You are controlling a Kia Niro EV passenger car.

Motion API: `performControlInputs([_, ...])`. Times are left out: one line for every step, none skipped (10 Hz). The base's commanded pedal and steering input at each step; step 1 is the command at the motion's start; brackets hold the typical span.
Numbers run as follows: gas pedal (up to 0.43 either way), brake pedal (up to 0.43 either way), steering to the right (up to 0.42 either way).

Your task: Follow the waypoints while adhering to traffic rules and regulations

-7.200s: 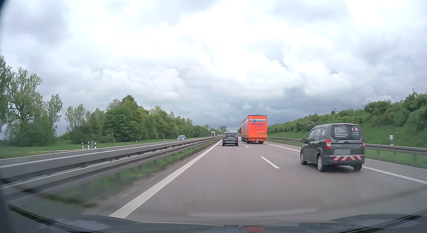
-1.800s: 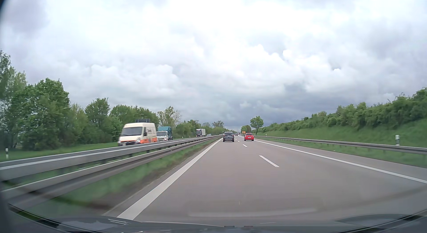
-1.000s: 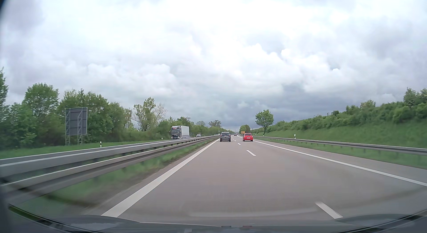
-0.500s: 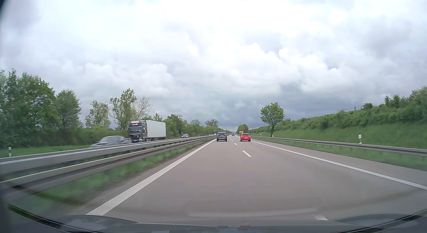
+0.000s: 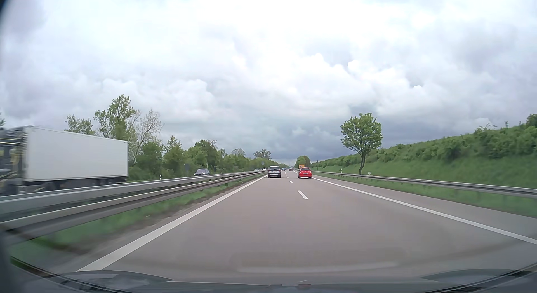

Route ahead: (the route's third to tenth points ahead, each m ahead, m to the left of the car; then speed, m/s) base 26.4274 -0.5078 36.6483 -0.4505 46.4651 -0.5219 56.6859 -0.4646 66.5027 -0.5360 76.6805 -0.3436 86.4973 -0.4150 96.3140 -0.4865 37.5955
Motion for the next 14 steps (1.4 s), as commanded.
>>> performControlInputs([0.378,0.012,0.004])
performControlInputs([0.378,0.006,0.003])
performControlInputs([0.378,0.012,0.003])
performControlInputs([0.378,0.012,0.002])
performControlInputs([0.378,0.012,0.001])
performControlInputs([0.378,0.012,0.000])
performControlInputs([0.378,0.012,0.000])
performControlInputs([0.378,0.012,0.000])
performControlInputs([0.378,0.012,0.000])
performControlInputs([0.378,0.012,0.000])
performControlInputs([0.378,0.012,-0.001])
performControlInputs([0.378,0.012,-0.002])
performControlInputs([0.378,0.012,-0.002])
performControlInputs([0.378,0.012,-0.001])
